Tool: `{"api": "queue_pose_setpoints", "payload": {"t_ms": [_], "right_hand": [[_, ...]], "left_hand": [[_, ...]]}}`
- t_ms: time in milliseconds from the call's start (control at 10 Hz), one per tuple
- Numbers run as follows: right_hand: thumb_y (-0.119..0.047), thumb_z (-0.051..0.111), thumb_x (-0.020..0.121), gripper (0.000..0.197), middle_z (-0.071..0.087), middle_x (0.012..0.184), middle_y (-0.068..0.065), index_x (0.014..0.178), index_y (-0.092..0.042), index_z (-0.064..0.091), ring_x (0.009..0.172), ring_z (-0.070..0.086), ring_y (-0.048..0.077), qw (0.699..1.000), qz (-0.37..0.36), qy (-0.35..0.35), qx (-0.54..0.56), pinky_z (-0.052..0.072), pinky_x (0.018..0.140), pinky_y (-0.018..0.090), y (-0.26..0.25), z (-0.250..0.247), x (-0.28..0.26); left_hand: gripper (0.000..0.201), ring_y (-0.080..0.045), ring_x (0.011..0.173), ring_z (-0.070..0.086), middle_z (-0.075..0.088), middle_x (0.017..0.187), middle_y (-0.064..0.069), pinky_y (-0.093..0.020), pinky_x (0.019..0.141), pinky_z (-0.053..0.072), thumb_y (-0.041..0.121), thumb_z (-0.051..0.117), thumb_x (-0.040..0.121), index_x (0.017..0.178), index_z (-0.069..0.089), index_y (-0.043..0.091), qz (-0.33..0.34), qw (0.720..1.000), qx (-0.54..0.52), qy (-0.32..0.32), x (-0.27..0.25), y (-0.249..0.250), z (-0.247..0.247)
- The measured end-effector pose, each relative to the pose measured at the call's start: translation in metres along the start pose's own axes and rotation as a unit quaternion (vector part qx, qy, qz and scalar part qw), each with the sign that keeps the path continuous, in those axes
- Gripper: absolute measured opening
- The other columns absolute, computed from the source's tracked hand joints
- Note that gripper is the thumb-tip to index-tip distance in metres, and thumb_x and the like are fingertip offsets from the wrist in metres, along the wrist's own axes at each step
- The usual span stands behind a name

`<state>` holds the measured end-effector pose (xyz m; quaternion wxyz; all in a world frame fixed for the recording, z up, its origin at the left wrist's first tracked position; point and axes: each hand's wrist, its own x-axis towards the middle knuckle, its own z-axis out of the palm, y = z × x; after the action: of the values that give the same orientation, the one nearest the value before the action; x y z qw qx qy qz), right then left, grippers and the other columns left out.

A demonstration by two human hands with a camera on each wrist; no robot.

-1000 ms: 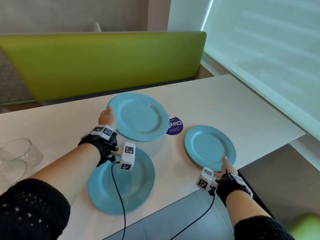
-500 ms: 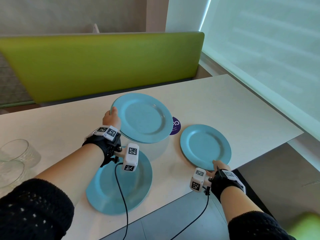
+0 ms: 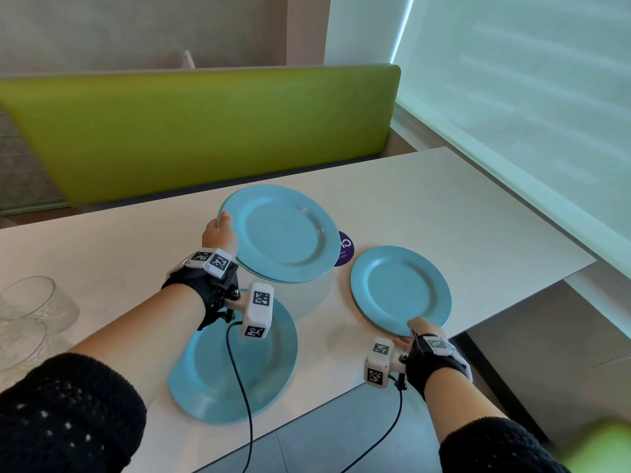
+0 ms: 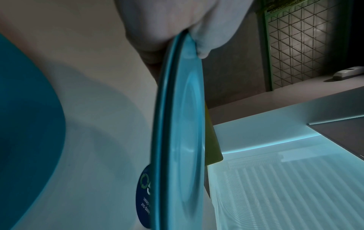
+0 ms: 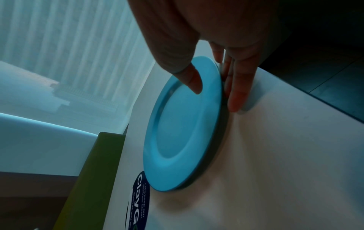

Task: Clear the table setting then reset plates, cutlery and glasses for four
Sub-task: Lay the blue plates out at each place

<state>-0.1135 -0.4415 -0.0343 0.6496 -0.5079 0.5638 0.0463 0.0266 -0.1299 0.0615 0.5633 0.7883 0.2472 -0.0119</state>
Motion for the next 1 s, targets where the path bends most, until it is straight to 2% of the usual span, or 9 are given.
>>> {"api": "queue_pose_setpoints", "payload": {"t_ms": [100,200,300,400,500,600,700,800,1000], "right_hand": [[-0.019,0.045,0.093,0.002,0.047,0.100,-0.001,0.093,-0.021,0.045,0.079,0.053,0.019,0.999,-0.004,-0.026,0.029,0.050,0.072,0.045,-0.002,0.000,-0.017],[-0.017,0.054,0.082,0.025,0.054,0.117,0.014,0.106,-0.011,0.048,0.090,0.057,0.028,0.996,-0.034,0.086,-0.011,0.047,0.076,0.038,-0.011,0.001,-0.016],[-0.012,0.049,0.085,0.051,0.052,0.127,0.022,0.133,-0.003,0.037,0.109,0.057,0.037,0.985,-0.099,0.139,-0.032,0.044,0.082,0.038,-0.028,0.016,-0.030],[-0.015,0.050,0.090,0.046,0.061,0.102,0.012,0.135,-0.011,0.044,0.086,0.061,0.030,0.978,-0.186,0.060,-0.070,0.052,0.072,0.035,-0.039,0.047,-0.031],[-0.023,0.048,0.096,0.025,0.054,0.075,0.004,0.114,-0.008,0.057,0.060,0.050,0.016,0.973,-0.219,-0.042,-0.057,0.043,0.050,0.026,-0.045,0.086,-0.049],[-0.034,0.042,0.099,0.029,0.054,0.077,0.003,0.081,-0.015,0.055,0.059,0.050,0.015,0.964,-0.211,-0.147,-0.074,0.043,0.051,0.027,-0.048,0.128,-0.075],[-0.025,0.045,0.097,0.021,0.060,0.083,0.005,0.089,-0.013,0.059,0.069,0.058,0.019,0.954,-0.226,-0.168,-0.103,0.049,0.055,0.028,-0.042,0.158,-0.087],[-0.009,0.050,0.093,0.011,0.060,0.094,0.012,0.086,-0.012,0.059,0.081,0.058,0.025,0.954,-0.240,-0.140,-0.114,0.052,0.058,0.031,-0.035,0.177,-0.092],[-0.006,0.046,0.096,0.022,0.058,0.097,0.014,0.116,-0.003,0.054,0.075,0.056,0.025,0.969,-0.176,-0.166,-0.043,0.050,0.057,0.036,-0.033,0.210,-0.106]], "left_hand": [[0.053,-0.037,0.123,0.048,0.047,0.139,-0.020,-0.037,0.096,0.040,0.039,0.026,0.101,0.136,0.044,0.003,0.002,1.000,0.000,-0.005,-0.002,0.003,0.001],[0.053,-0.037,0.122,0.049,0.048,0.138,-0.020,-0.037,0.096,0.040,0.039,0.026,0.101,0.135,0.045,0.004,0.000,1.000,-0.009,-0.002,0.001,0.005,0.002],[0.052,-0.037,0.122,0.049,0.048,0.138,-0.020,-0.038,0.095,0.041,0.039,0.026,0.101,0.135,0.045,0.003,-0.003,1.000,-0.020,-0.005,0.001,0.008,0.000],[0.052,-0.037,0.122,0.049,0.048,0.138,-0.019,-0.038,0.097,0.041,0.039,0.027,0.101,0.135,0.045,0.004,-0.007,1.000,-0.024,-0.007,0.003,0.009,-0.004],[0.052,-0.037,0.121,0.050,0.049,0.137,-0.019,-0.038,0.098,0.041,0.040,0.028,0.100,0.134,0.047,0.005,-0.014,0.999,-0.023,-0.024,0.010,0.005,-0.010],[0.052,-0.036,0.118,0.054,0.054,0.133,-0.016,-0.041,0.103,0.043,0.045,0.034,0.097,0.129,0.052,0.009,-0.025,0.997,-0.048,-0.050,0.018,0.000,-0.017],[0.052,-0.037,0.113,0.058,0.058,0.127,-0.018,-0.049,0.101,0.045,0.048,0.042,0.092,0.124,0.055,0.008,-0.035,0.996,-0.055,-0.067,0.031,-0.005,-0.025],[0.043,-0.033,0.104,0.063,0.064,0.121,-0.015,-0.046,0.098,0.049,0.042,0.057,0.087,0.117,0.061,0.011,-0.051,0.993,-0.089,-0.065,0.044,-0.007,-0.040],[0.071,-0.039,0.120,0.052,0.053,0.134,-0.020,-0.044,0.105,0.041,0.061,0.031,0.092,0.129,0.052,0.004,-0.088,0.994,-0.064,-0.001,0.076,-0.002,-0.086]]}}
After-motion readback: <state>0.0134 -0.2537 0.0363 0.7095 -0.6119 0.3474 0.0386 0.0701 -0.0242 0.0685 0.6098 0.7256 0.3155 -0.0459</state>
